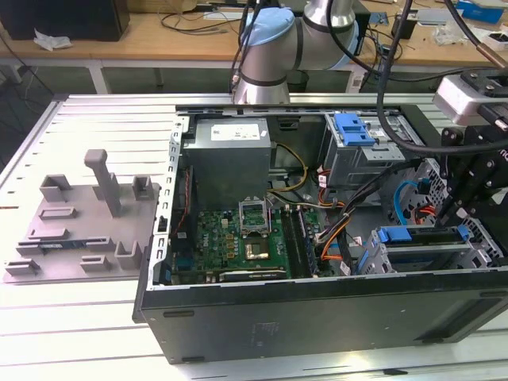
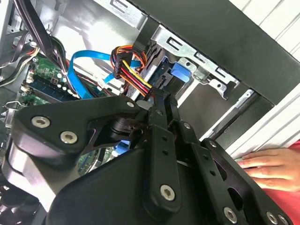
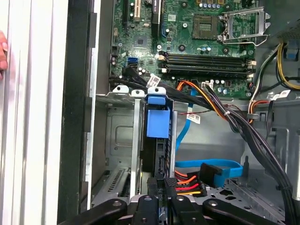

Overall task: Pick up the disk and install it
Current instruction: 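Insert the first disk wire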

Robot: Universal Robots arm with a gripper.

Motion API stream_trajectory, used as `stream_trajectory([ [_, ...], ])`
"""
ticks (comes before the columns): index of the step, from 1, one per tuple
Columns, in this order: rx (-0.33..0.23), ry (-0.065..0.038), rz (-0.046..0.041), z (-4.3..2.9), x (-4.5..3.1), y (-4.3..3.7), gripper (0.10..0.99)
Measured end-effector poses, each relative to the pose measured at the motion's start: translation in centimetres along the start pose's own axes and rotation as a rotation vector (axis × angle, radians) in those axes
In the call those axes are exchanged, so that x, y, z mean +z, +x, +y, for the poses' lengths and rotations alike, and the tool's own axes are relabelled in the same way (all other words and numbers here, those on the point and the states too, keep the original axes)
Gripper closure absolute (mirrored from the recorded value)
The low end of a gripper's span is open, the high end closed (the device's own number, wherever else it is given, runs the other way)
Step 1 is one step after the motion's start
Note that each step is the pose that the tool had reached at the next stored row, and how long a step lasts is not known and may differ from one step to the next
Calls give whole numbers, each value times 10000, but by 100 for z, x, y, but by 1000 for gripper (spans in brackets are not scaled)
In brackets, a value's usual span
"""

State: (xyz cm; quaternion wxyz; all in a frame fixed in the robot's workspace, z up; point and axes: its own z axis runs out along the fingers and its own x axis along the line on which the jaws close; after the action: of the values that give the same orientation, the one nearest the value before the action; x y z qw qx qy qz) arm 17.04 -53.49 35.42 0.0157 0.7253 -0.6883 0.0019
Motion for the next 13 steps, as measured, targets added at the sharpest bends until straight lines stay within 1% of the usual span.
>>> stream_trajectory([
  [5,-1,0,-1,0,1,-1,918],
  [8,-1,0,2,-2,4,-31,918],
  [10,2,37,1,-2,12,-31,918],
  [13,105,67,0,-2,30,-31,918],
])
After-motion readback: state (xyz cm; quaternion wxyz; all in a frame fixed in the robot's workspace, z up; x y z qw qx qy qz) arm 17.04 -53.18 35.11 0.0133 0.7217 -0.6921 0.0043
